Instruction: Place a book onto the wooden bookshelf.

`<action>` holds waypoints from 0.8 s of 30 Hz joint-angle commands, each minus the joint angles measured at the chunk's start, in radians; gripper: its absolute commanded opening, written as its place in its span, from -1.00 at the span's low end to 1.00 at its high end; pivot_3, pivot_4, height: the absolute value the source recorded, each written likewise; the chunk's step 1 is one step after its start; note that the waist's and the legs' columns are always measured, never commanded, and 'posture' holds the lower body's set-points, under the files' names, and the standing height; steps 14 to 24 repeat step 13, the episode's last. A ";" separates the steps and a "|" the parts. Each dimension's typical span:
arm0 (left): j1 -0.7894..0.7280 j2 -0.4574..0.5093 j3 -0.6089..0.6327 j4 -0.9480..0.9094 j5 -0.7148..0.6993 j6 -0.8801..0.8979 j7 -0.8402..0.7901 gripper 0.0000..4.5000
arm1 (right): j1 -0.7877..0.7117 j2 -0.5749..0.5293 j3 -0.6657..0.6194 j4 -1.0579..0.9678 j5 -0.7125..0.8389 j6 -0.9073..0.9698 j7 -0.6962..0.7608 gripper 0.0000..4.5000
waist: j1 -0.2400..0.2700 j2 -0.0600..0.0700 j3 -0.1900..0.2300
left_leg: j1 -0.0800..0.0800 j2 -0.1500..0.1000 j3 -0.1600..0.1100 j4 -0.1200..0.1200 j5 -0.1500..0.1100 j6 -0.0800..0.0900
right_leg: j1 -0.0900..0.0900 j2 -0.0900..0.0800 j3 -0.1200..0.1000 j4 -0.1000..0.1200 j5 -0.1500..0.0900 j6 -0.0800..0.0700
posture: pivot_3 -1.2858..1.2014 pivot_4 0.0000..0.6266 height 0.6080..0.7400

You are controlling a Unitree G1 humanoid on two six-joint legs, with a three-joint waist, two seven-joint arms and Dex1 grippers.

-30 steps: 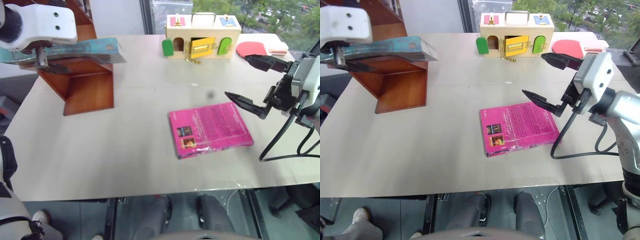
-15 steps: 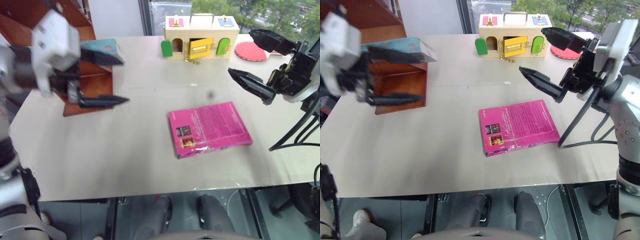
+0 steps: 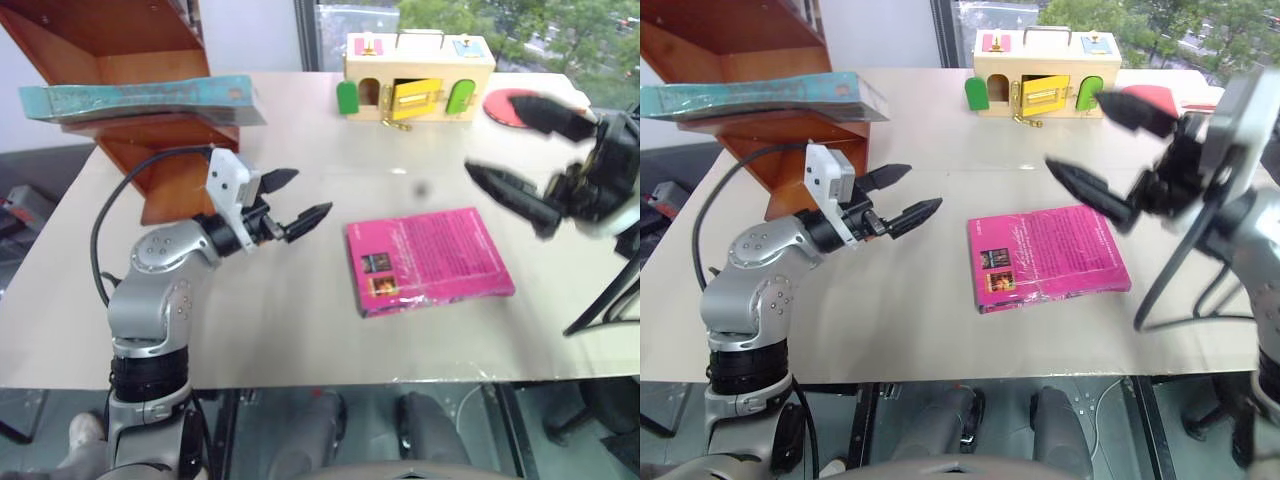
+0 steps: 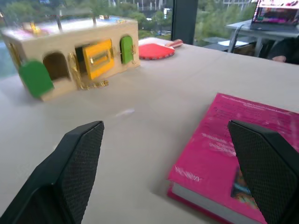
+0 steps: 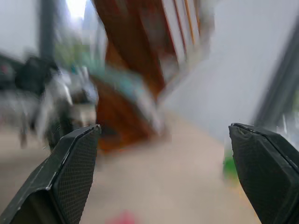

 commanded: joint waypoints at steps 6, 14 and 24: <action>0.172 0.093 -0.003 0.035 -0.010 -0.142 -0.079 0.97 | 0.529 0.040 -0.271 0.015 -0.273 -0.136 0.098 1.00 | 0.006 0.004 -0.005 | 0.003 0.000 0.002 -0.001 0.000 0.000 | 0.002 0.000 0.001 0.001 0.000 0.000 | 0.03 -0.52 1.00; 0.235 0.212 0.025 0.137 -0.022 -0.233 -0.165 0.97 | 0.731 0.112 -0.405 0.040 -0.306 -0.216 0.181 1.00 | 0.002 0.012 -0.009 | 0.022 0.003 0.004 -0.009 -0.007 0.002 | 0.021 0.001 0.003 -0.010 0.000 0.000 | 0.03 -0.52 1.00; 0.235 0.212 0.025 0.137 -0.022 -0.233 -0.165 0.97 | 0.731 0.112 -0.405 0.040 -0.306 -0.216 0.181 1.00 | 0.002 0.012 -0.009 | 0.022 0.003 0.004 -0.009 -0.007 0.002 | 0.021 0.001 0.003 -0.010 0.000 0.000 | 0.03 -0.52 1.00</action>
